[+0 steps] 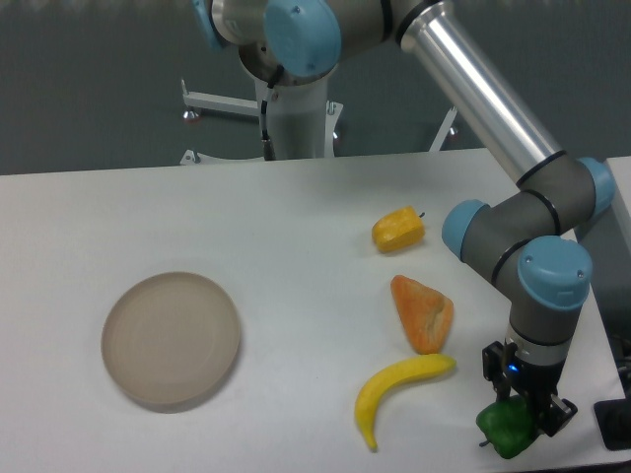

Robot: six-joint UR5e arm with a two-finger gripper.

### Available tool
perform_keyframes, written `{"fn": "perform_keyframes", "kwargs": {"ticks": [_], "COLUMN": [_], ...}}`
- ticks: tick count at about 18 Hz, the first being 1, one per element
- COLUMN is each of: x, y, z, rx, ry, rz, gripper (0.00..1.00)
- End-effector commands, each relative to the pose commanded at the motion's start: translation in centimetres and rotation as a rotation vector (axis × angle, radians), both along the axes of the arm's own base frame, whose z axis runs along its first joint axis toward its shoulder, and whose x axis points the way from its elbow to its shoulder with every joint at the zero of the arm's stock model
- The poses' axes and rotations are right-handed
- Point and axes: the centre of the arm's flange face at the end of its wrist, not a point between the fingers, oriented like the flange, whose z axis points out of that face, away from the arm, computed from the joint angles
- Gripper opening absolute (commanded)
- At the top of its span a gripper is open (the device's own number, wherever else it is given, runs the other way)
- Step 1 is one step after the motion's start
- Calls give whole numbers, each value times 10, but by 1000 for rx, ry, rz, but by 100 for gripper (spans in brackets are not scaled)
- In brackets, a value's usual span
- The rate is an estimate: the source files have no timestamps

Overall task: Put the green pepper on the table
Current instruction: 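Lift the held green pepper and carry it toward the yellow pepper, then lower the green pepper onto the table beside the yellow pepper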

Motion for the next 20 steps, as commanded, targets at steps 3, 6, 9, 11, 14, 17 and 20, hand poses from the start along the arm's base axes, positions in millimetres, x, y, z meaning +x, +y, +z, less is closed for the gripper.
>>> {"fn": "perform_keyframes", "kwargs": {"ticks": [3, 6, 9, 11, 14, 17, 20], "x": [29, 63, 106, 143, 190, 225, 258], "y": [-21, -48, -74, -94, -127, -154, -151], "z": [17, 32, 24, 19, 2, -18, -32], "rx": [-27, -77, -131, -163, -131, -109, -112], "ry": [-28, -78, -155, -189, -320, -303, -298], "rz": [0, -2, 46, 46, 39, 12, -32], "gripper": [49, 49, 49, 49, 49, 49, 48]}}
